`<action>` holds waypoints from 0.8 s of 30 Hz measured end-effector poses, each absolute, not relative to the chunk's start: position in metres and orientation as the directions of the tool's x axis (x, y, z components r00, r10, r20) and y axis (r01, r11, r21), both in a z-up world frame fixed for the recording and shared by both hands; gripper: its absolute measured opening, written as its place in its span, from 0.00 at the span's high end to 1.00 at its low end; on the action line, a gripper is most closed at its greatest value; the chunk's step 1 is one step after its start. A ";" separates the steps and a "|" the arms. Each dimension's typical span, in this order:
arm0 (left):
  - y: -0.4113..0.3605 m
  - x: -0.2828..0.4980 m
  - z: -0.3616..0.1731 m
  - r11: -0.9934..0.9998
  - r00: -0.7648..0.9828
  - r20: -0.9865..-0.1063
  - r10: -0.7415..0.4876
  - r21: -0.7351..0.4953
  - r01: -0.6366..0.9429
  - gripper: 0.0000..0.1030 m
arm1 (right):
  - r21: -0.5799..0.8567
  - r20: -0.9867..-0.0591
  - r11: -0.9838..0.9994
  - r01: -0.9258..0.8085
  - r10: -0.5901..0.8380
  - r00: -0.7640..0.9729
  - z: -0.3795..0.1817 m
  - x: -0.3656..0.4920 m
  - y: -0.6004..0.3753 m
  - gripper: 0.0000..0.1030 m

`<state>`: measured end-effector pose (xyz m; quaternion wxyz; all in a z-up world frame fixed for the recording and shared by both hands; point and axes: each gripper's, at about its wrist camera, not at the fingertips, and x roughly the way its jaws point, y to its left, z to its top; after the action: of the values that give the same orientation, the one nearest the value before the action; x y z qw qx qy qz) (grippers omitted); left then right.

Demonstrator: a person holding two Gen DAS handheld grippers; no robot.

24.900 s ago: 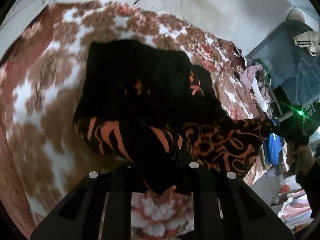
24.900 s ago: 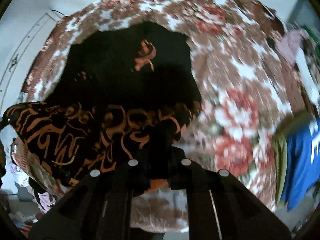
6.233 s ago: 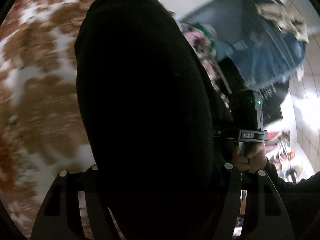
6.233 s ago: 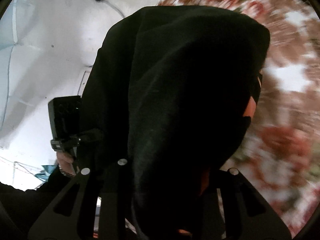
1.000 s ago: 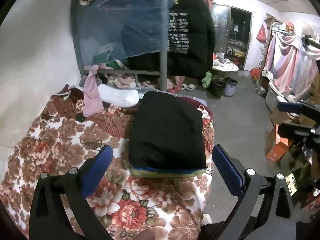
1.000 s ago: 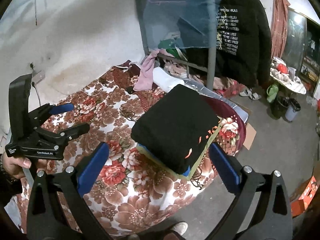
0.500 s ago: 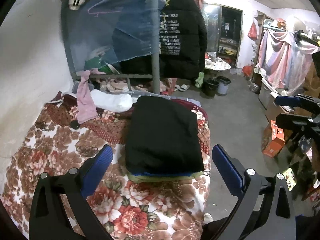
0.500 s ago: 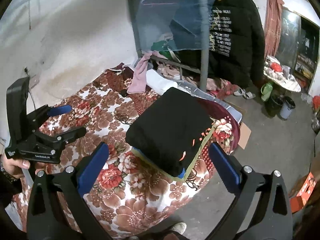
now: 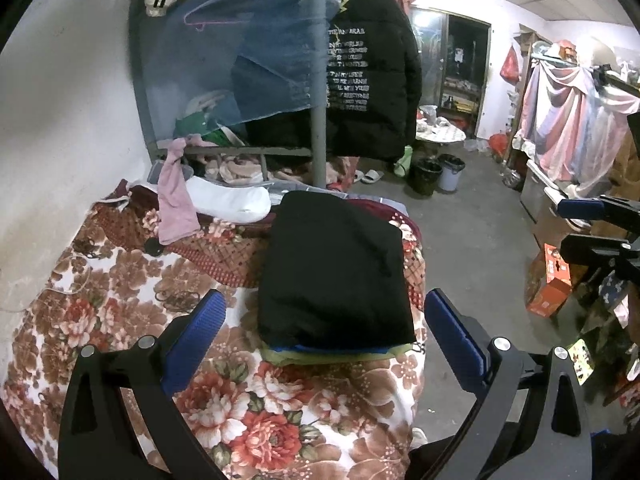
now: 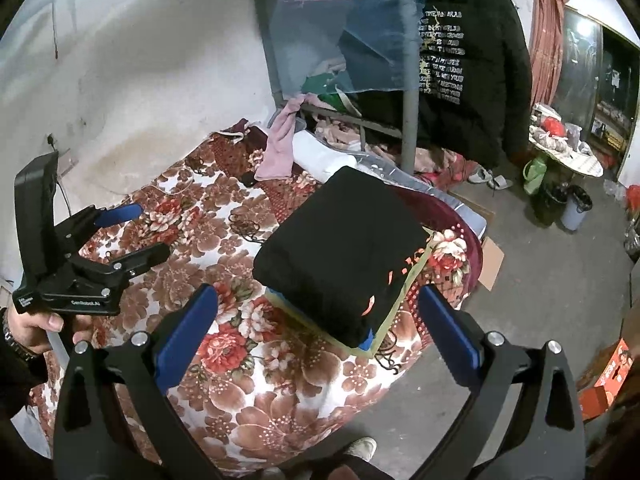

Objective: Fold large clothes

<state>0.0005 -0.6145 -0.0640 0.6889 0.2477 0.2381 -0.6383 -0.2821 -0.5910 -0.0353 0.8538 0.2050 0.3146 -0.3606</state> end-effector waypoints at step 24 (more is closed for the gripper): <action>-0.619 -0.004 -0.052 0.041 0.055 -0.641 -0.765 0.037 0.998 0.05 | 0.165 -0.689 0.645 0.746 -0.466 0.555 -0.038 -0.289 -0.596 0.05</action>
<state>-0.0040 -0.6189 -0.0521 0.6824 0.2490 0.2342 -0.6461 -0.2885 -0.5959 -0.0382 0.8523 0.2263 0.3099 -0.3554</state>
